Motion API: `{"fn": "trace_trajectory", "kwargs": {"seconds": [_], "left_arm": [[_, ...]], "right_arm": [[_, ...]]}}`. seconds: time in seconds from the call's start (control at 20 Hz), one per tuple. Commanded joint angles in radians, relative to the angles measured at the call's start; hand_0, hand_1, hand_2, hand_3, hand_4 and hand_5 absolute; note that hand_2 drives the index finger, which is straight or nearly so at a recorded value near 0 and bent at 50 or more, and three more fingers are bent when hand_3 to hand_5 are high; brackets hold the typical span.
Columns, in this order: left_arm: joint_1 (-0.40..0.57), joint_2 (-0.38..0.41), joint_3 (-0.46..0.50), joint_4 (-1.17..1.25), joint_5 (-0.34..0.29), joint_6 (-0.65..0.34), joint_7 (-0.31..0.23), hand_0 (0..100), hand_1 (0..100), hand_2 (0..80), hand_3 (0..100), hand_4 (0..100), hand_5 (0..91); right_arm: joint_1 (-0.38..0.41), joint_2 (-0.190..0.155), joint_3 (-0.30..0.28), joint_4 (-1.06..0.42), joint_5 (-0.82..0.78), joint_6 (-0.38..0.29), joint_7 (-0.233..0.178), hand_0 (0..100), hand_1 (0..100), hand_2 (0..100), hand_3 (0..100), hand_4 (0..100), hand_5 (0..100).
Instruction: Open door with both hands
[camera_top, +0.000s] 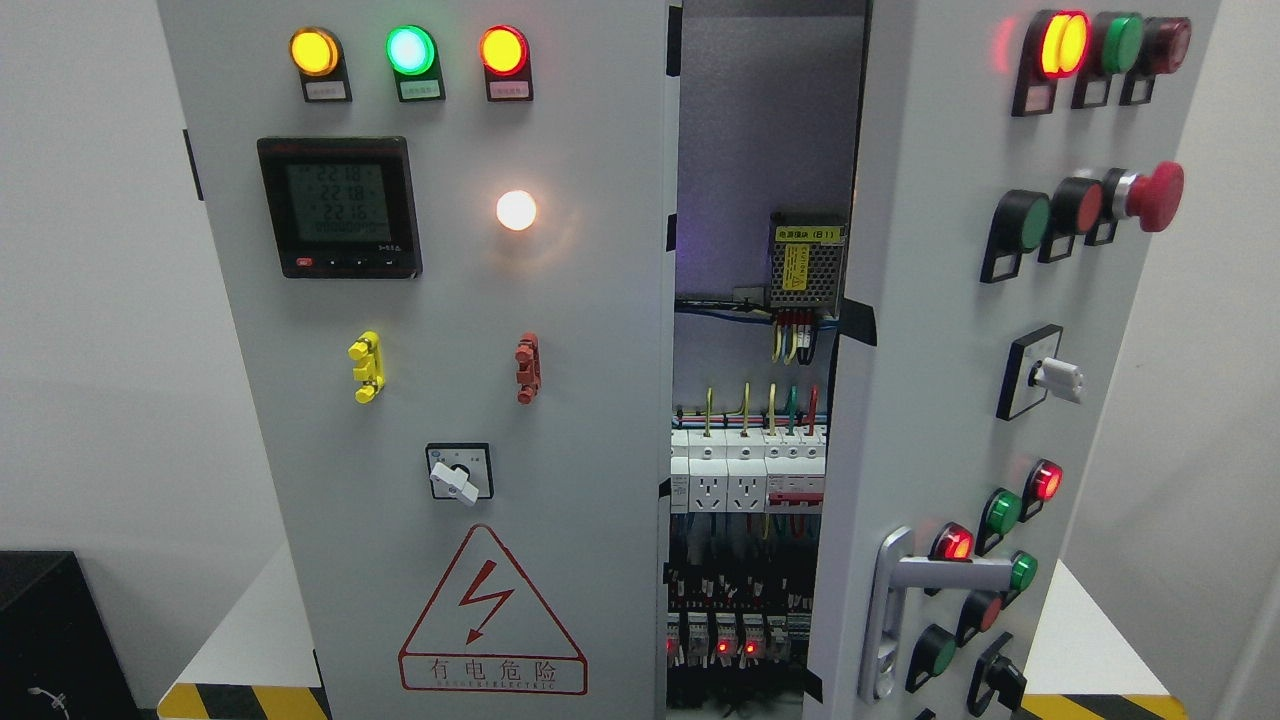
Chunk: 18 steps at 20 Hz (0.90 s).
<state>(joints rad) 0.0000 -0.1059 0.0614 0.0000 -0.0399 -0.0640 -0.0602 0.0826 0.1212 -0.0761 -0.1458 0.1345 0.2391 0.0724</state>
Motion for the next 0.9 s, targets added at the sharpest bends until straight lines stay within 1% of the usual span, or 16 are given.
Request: {"fn": "trace_trajectory", "kwargs": {"seconds": [0.0,0.5,0.6,0.65,0.7,0.75,0.8,0.85], "left_arm": [[-0.020,0.000,0.000,0.026,0.000,0.000,0.000,0,0,0.0,0,0,0.0],[-0.020,0.000,-0.003,0.026,0.000,0.000,-0.001,0,0,0.0,0,0,0.0],[-0.014,0.017,-0.008,0.015,0.000,-0.003,-0.004,0,0,0.0,0,0,0.0],[-0.002,0.037,-0.008,-0.032,0.002,-0.011,-0.032,0,0,0.0,0,0,0.0],[0.023,0.061,-0.011,-0.129,0.005,-0.031,-0.105,0,0,0.0,0,0,0.0],[0.072,0.086,-0.026,-0.240,0.008,-0.055,-0.201,0,0,0.0,0,0,0.0],[0.115,0.127,-0.049,-0.364,0.030,-0.072,-0.296,0,0,0.0,0,0,0.0],[0.156,0.194,-0.083,-0.480,0.085,-0.079,-0.372,0,0,0.0,0,0,0.0]], "right_arm": [[-0.001,0.000,-0.001,0.000,0.000,0.000,0.000,0,0,0,0,0,0],[0.000,0.000,-0.001,0.000,-0.001,0.000,0.000,0,0,0,0,0,0],[0.000,0.000,-0.001,0.000,0.001,0.000,0.000,0,0,0,0,0,0],[0.000,0.000,-0.001,0.000,0.001,0.000,0.000,0,0,0,0,0,0],[-0.001,0.000,-0.001,0.000,-0.001,0.000,0.000,0,0,0,0,0,0],[0.000,0.000,-0.001,0.000,0.000,0.000,0.000,0,0,0,0,0,0],[0.000,0.000,-0.001,0.000,0.001,0.000,0.000,0,0,0,0,0,0],[0.000,0.000,-0.001,0.000,0.001,0.000,0.000,0,0,0,0,0,0]]}}
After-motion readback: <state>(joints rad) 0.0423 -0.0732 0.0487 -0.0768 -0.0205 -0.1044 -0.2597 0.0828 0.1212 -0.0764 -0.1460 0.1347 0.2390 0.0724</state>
